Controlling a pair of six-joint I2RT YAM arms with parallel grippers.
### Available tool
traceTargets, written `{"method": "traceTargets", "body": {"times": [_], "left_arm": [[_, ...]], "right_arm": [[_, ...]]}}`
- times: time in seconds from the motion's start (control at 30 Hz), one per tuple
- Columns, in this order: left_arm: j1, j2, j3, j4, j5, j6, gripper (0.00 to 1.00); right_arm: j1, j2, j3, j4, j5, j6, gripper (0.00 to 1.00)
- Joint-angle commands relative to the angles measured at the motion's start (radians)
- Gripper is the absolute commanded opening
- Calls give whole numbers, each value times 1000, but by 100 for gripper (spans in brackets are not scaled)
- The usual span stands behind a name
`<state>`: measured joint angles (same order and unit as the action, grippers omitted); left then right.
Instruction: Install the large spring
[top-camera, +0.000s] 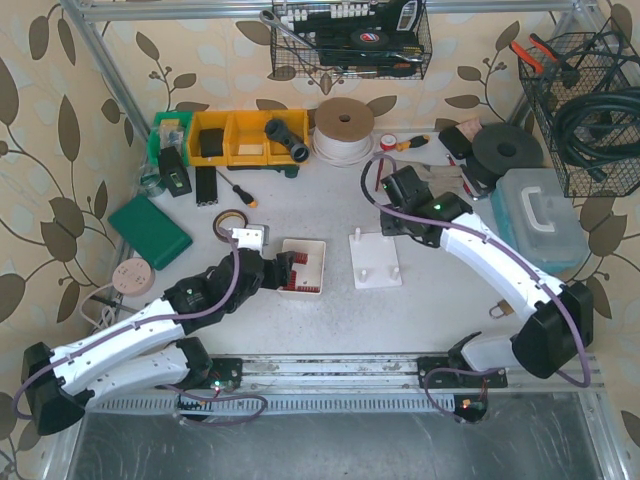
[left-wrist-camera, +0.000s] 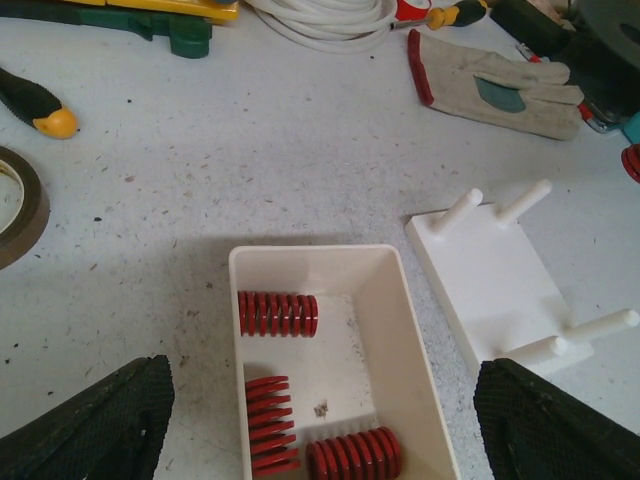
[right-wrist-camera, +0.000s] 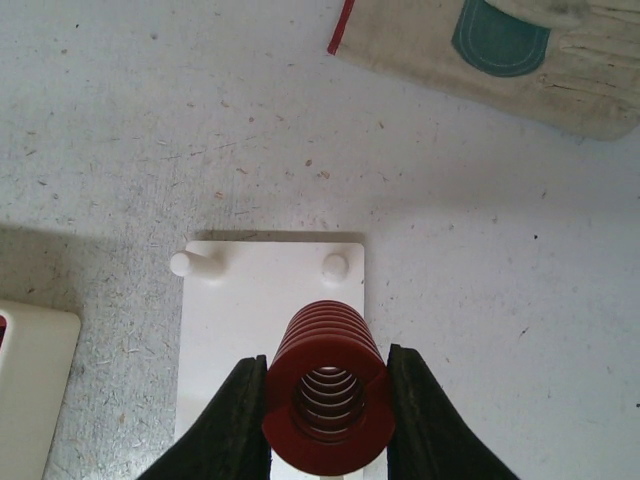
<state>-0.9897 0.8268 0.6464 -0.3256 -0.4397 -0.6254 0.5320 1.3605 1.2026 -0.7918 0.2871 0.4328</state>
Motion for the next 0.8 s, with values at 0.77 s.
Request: {"method": "traceTargets", "body": {"times": [0.77], "left_arm": [[-4,1,6,32,2,-1,88]], "right_arm": [[-25,144,28,106,18,-40,0]]}}
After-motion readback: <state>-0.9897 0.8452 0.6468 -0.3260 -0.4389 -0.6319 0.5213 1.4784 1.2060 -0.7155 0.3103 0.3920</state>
